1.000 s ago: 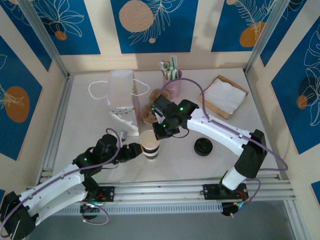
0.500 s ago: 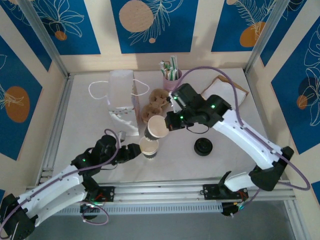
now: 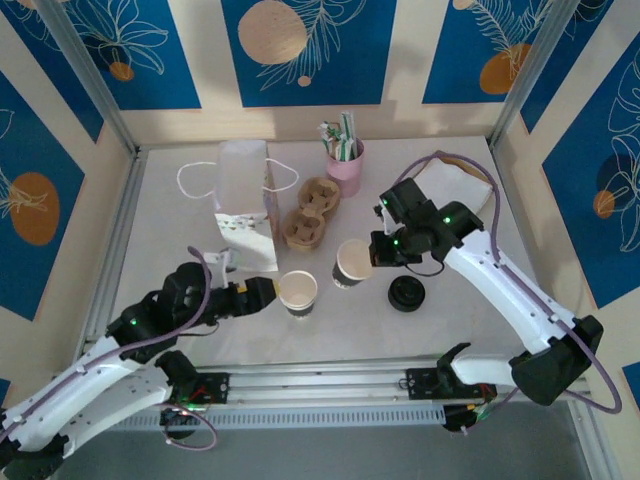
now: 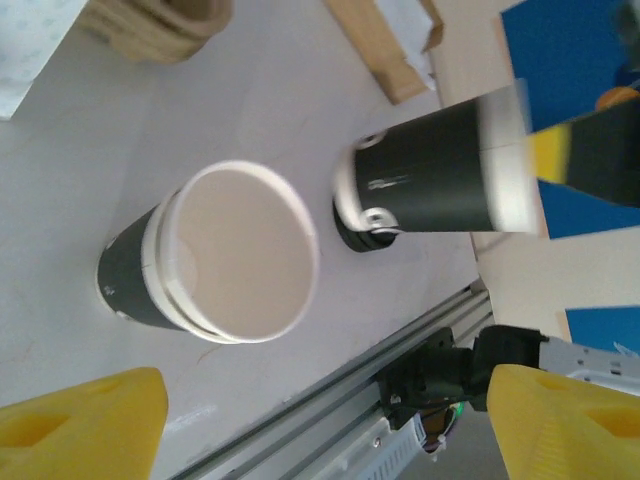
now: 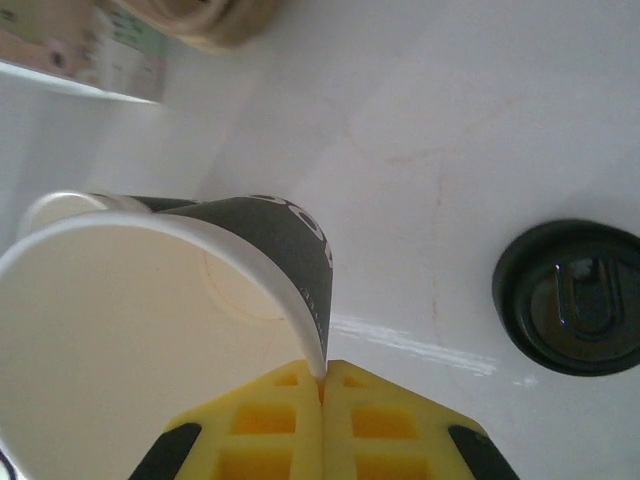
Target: Pack the takeout coffee
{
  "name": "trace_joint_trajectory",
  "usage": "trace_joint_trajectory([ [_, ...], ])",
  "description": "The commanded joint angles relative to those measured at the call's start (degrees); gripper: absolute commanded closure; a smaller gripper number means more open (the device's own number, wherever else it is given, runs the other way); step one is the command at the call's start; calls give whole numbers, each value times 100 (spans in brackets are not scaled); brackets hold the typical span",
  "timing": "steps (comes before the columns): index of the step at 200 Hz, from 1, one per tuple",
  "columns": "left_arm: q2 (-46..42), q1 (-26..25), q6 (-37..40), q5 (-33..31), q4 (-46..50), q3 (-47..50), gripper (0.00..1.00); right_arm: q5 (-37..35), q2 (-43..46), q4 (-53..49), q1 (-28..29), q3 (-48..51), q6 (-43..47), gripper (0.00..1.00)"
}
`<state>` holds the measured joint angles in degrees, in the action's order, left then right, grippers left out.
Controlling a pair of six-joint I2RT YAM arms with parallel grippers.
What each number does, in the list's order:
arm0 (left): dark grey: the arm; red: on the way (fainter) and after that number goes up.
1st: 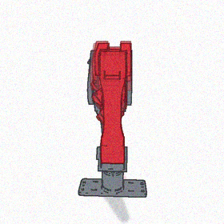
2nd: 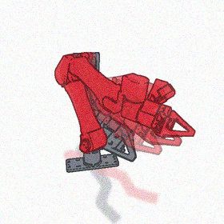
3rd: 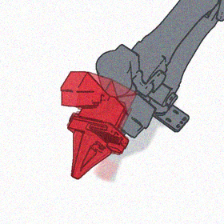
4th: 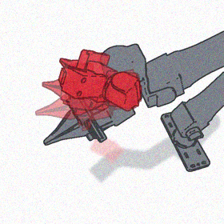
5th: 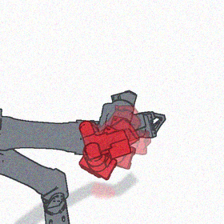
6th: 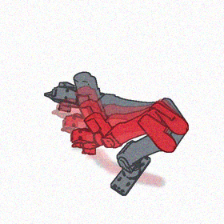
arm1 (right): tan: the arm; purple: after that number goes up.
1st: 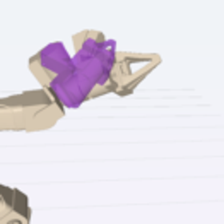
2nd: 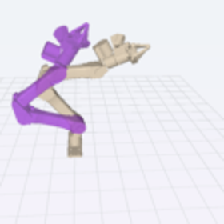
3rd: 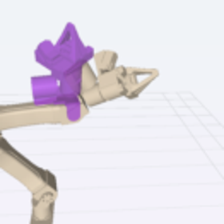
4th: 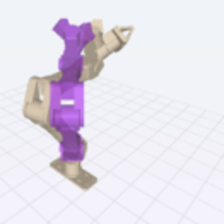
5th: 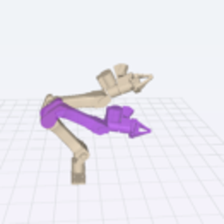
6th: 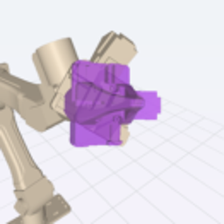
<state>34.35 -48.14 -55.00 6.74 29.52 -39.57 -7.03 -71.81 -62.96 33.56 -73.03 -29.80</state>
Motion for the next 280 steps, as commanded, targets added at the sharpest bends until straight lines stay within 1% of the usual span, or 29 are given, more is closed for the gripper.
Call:
trace_joint_trajectory([
  [1,261,-303,336,-399,397,-381,14,165,-72,336,-110,306,73,100],
  [44,1200,-1223,634,-1160,417,-1047,10,131,-491,706,-237,668,114,100],
  [67,1631,-1545,733,-1387,276,-1274,9,119,-692,883,-271,797,122,100],
  [89,2019,-1757,806,-1467,77,-1399,9,98,-863,1014,-312,877,137,99],
  [101,2195,-1829,830,-1483,-33,-1451,8,129,-943,1092,-332,926,145,97],
  [115,2389,-1878,867,-1483,-146,-1512,8,148,-1005,1169,-349,965,138,91],
  [144,2715,-1947,956,-1461,-369,-1663,7,203,-1059,1246,-363,993,123,85],
  [201,3281,-1962,1051,-1299,-629,-1909,7,284,-839,1167,-439,1012,114,74],
  [216,3361,-1976,1074,-1303,-623,-1969,7,272,-618,1144,-576,1074,94,67],
  [232,3434,-1976,1114,-1298,-629,-2032,7,297,-323,1154,-846,1207,87,59],
  [250,3527,-1978,1148,-1273,-654,-2102,7,398,42,1246,-1313,1442,69,44],
  [257,3564,-1981,1166,-1270,-664,-2129,7,456,151,1294,-1467,1530,63,41],
  [280,3729,-1975,1235,-1268,-689,-2252,7,544,440,1464,-2055,1853,25,19],
])
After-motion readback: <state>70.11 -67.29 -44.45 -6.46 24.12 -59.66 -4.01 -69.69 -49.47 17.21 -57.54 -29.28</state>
